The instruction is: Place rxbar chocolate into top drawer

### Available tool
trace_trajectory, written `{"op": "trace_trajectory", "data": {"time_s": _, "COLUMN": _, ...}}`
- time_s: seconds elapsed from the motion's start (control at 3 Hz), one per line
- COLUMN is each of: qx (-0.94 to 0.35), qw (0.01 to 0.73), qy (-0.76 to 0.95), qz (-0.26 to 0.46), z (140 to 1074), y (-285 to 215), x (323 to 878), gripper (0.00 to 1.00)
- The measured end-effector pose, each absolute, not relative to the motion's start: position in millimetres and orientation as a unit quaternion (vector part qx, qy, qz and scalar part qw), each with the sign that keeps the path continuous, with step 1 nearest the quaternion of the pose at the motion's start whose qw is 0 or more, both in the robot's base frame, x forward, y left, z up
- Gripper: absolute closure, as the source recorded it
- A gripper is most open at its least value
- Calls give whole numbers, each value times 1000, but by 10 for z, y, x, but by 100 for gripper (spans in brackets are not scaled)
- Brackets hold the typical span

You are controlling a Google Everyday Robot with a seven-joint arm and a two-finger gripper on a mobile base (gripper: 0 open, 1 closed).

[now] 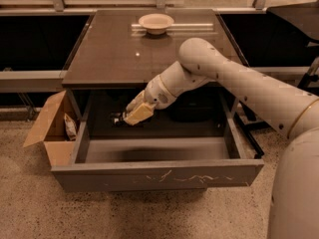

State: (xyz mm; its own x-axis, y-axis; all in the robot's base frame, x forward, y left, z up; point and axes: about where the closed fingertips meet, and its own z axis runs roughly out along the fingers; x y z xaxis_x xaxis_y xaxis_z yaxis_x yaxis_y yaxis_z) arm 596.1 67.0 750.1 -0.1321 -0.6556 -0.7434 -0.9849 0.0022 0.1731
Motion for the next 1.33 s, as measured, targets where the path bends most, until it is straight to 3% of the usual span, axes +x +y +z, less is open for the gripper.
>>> {"op": "trace_trajectory", "data": {"time_s": 1.33, "qx": -621, "qw": 156, "qy": 701, "qz": 314, "z": 6841, "y": 956, "x": 5734, "gripper": 100}}
